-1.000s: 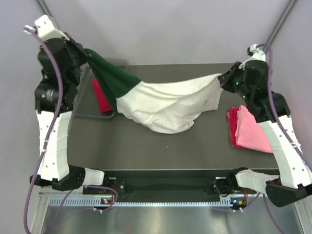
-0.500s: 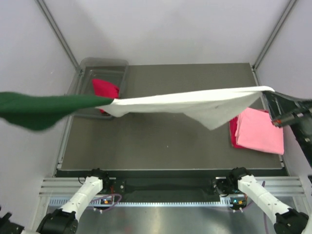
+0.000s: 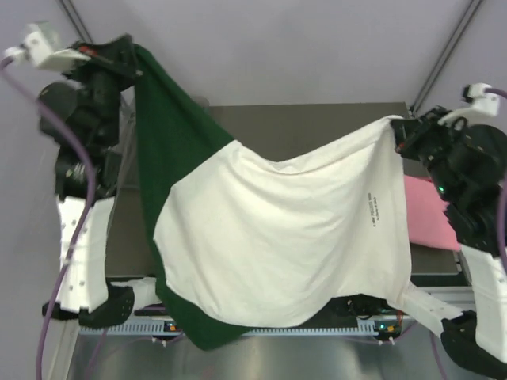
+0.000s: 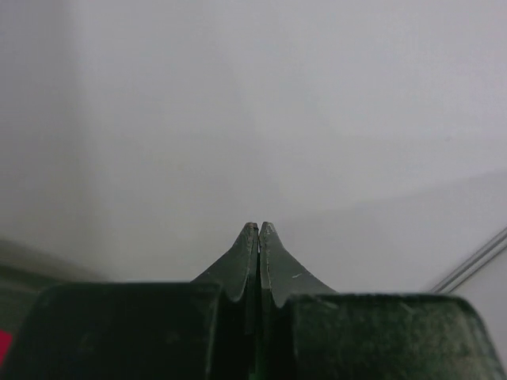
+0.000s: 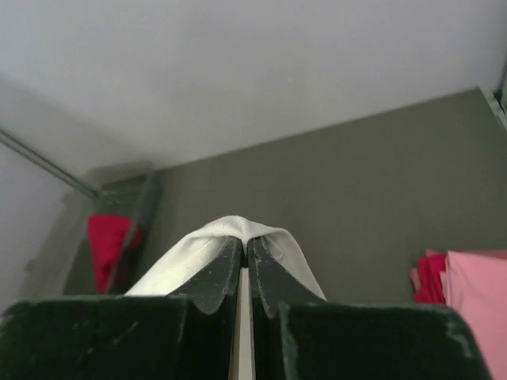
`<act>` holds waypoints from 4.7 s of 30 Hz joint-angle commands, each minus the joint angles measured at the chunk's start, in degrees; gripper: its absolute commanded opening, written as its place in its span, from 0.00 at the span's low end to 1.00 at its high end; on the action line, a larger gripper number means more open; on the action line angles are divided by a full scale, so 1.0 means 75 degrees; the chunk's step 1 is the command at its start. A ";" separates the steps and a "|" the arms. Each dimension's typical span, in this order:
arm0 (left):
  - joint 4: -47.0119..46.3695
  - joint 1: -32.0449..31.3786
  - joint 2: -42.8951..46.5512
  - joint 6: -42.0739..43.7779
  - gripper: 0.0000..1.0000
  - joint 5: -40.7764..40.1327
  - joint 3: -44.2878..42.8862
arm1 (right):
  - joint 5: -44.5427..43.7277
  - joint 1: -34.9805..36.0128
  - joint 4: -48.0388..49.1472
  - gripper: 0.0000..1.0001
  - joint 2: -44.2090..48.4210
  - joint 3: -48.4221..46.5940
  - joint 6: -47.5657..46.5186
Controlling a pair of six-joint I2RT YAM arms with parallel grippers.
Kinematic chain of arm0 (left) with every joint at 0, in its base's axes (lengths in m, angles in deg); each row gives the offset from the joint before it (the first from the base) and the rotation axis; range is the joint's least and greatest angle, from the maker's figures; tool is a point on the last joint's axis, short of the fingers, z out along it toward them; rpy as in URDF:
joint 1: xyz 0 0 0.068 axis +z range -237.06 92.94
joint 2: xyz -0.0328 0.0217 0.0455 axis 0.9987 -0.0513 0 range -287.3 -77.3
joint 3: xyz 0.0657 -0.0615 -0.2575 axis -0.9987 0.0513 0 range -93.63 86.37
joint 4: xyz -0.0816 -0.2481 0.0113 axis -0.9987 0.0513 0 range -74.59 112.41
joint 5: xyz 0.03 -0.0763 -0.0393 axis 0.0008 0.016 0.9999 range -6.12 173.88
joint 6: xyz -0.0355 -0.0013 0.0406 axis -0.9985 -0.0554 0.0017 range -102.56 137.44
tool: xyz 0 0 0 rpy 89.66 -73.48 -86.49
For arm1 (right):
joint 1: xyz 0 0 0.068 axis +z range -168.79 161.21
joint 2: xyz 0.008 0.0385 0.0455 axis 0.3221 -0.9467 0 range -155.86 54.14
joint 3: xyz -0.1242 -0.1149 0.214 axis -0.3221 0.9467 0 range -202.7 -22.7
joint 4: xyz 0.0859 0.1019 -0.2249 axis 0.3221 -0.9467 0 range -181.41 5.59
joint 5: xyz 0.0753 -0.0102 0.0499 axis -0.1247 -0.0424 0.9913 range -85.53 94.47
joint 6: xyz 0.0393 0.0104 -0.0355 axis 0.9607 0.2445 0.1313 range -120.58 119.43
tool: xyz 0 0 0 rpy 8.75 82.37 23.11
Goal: Fold and stack the t-shirts
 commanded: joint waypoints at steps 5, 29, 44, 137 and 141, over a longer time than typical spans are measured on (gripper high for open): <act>-0.1156 0.0020 -0.1379 -0.0421 0.00 0.0581 -0.1165 | -0.0163 -0.0522 0.1051 0.00 -0.1815 -0.0434 0.0035; -0.2060 0.0020 0.0609 -0.0936 0.00 0.1390 -0.1775 | 0.4867 -0.2879 -0.0224 0.00 -0.1423 -0.1446 0.0634; -0.1110 0.0020 0.0364 -0.0925 0.00 0.0616 -0.2154 | 0.4223 -0.2879 -0.1481 0.00 -0.0354 -0.1716 0.0364; 0.2512 0.0020 0.5872 -0.1160 0.00 0.1496 0.7868 | 0.3965 -0.4451 0.0242 0.00 0.2517 0.8350 0.0762; 0.2219 0.0020 0.5626 -0.1194 0.00 0.1658 0.8008 | 0.3415 -0.3748 0.0535 0.00 0.2435 0.8515 0.1114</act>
